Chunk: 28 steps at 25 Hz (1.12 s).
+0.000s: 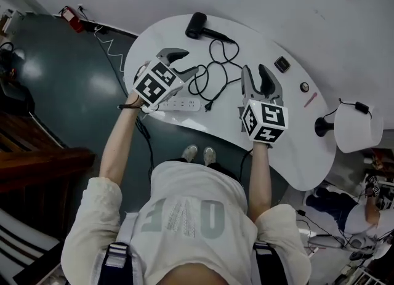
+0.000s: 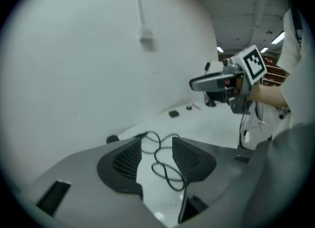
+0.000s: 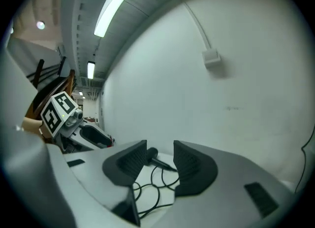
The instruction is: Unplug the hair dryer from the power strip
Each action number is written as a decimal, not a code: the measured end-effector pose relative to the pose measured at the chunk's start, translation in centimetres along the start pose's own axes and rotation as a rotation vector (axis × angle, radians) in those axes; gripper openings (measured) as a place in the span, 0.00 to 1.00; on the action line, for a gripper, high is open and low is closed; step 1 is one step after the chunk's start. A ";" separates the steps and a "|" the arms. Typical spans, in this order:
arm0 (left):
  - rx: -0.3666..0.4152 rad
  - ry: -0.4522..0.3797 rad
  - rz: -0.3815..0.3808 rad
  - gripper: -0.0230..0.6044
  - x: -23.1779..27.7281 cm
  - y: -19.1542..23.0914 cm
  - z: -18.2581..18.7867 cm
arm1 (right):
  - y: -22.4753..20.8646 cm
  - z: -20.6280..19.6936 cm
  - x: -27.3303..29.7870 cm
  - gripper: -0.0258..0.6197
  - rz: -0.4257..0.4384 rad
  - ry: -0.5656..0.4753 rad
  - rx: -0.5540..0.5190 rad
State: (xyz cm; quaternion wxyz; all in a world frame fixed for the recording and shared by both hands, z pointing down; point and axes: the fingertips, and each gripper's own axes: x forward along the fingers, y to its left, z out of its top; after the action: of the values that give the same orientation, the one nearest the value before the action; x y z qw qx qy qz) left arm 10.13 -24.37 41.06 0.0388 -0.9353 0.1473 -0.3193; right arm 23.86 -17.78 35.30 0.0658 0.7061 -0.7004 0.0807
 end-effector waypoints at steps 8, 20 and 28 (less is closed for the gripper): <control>-0.126 -0.502 0.219 0.09 -7.1 -3.3 14.3 | 2.2 11.7 -6.2 0.30 -0.041 -0.281 -0.097; -0.209 -0.845 0.460 0.05 -16.1 -5.3 19.2 | 2.4 13.7 -12.0 0.04 -0.122 -0.395 -0.109; -0.243 -0.841 0.467 0.05 -16.5 -5.2 18.6 | 3.1 13.3 -12.0 0.04 -0.085 -0.387 -0.084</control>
State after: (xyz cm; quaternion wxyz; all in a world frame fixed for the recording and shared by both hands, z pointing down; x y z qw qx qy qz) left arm 10.31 -14.89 17.55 0.0562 -0.9230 0.3605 0.1225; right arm 21.00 -8.83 19.79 -0.0373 0.7339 -0.6725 -0.0887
